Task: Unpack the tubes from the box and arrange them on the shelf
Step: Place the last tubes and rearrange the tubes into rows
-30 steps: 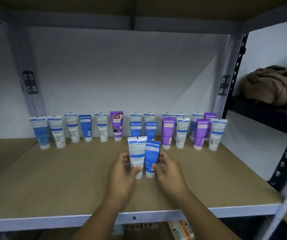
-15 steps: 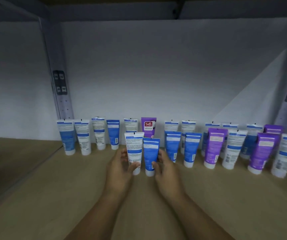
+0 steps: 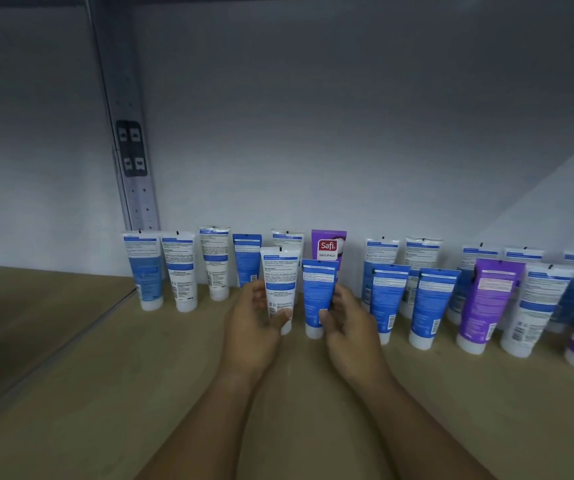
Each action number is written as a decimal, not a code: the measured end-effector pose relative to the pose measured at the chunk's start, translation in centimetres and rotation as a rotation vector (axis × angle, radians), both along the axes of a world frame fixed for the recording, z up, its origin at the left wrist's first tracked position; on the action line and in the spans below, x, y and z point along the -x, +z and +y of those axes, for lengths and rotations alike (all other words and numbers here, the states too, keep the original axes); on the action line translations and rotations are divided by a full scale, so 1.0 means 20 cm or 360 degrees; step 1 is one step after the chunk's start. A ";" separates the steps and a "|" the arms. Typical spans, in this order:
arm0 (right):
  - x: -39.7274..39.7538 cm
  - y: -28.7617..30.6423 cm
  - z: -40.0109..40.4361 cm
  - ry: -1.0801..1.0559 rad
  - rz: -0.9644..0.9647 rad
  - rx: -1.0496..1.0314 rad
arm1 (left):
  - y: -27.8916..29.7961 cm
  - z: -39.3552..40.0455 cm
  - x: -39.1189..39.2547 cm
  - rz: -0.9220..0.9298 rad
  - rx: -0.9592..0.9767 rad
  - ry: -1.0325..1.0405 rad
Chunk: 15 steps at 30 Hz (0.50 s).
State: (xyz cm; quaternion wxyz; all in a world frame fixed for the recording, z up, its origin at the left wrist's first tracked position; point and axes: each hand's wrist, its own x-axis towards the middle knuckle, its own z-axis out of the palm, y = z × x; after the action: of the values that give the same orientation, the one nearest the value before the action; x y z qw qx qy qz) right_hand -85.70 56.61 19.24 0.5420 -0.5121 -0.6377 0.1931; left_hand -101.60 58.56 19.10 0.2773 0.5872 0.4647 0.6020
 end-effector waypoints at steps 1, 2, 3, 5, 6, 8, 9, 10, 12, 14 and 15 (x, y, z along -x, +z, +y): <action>0.00 0.00 0.00 0.0015 0.0028 0.0007 | 0.00 0.00 0.00 -0.0003 0.0003 -0.0004; 0.01 0.00 0.01 0.0029 0.0052 0.0020 | 0.00 0.00 0.00 -0.0008 0.0003 -0.0007; 0.01 0.00 0.01 0.0039 0.0071 0.0035 | 0.00 0.00 -0.01 -0.0016 0.0004 -0.0010; 0.02 0.00 0.03 0.0027 0.0079 0.0054 | 0.00 0.00 -0.01 -0.0020 0.0011 -0.0011; 0.02 0.00 0.04 0.0003 0.0068 0.0062 | 0.00 0.01 -0.01 -0.0011 0.0019 -0.0005; 0.02 0.00 0.05 -0.0046 0.0037 0.0070 | -0.01 0.01 -0.01 0.0001 0.0040 0.0001; 0.02 0.00 0.05 -0.0070 0.0009 0.0063 | -0.01 0.02 -0.01 0.0006 0.0043 0.0002; 0.02 0.00 0.05 -0.0096 -0.0035 0.0057 | -0.01 0.02 -0.01 0.0015 0.0043 0.0008; 0.02 -0.01 0.06 -0.0138 -0.0122 0.0050 | -0.01 0.01 -0.01 0.0048 0.0043 0.0035; 0.01 -0.02 0.06 -0.0133 -0.0154 0.0047 | 0.00 0.01 -0.01 0.0083 0.0040 0.0063; 0.01 -0.01 0.05 -0.0121 -0.0164 0.0052 | 0.00 0.00 -0.01 0.0100 0.0037 0.0072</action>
State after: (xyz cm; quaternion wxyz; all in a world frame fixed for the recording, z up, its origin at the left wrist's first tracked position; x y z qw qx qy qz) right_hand -85.89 57.69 18.95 0.5071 -0.5539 -0.6416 0.1562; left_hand -101.44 58.59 19.17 0.2555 0.5920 0.4933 0.5839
